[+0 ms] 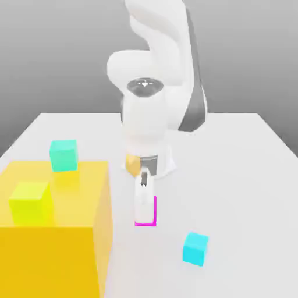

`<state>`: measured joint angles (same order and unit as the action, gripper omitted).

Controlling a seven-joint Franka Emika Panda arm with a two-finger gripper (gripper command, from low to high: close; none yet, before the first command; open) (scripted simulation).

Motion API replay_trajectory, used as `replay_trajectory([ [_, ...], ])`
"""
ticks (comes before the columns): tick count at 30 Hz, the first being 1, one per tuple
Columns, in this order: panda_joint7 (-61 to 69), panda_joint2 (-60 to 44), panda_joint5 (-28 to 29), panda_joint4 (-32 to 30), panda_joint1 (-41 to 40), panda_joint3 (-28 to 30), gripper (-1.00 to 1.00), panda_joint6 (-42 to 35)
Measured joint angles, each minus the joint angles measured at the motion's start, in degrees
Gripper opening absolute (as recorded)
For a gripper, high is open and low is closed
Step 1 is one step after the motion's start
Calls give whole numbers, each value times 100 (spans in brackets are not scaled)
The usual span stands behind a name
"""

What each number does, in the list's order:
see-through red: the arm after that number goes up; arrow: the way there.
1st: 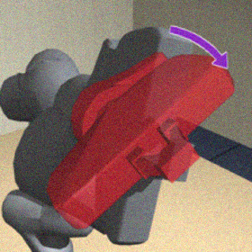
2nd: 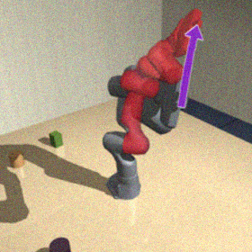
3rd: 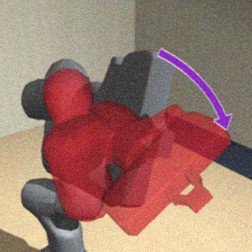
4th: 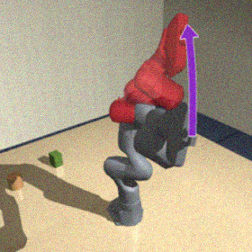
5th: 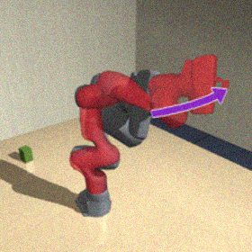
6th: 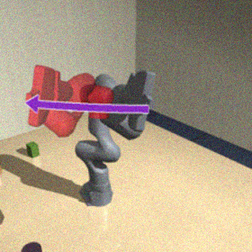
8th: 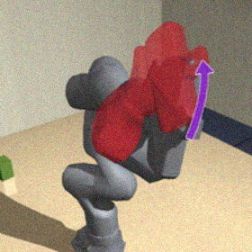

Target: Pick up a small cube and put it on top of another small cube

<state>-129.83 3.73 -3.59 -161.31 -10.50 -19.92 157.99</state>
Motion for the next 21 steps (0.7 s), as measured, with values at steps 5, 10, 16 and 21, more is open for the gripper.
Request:
replay_trajectory([
  [5,112,-87,178,529,376,-230,-100,-428],
  [10,-125,-391,517,605,318,-210,-100,-193],
  [16,-498,-887,1034,620,360,-63,-100,243],
  [21,-820,-1331,1490,593,512,168,100,640],
])
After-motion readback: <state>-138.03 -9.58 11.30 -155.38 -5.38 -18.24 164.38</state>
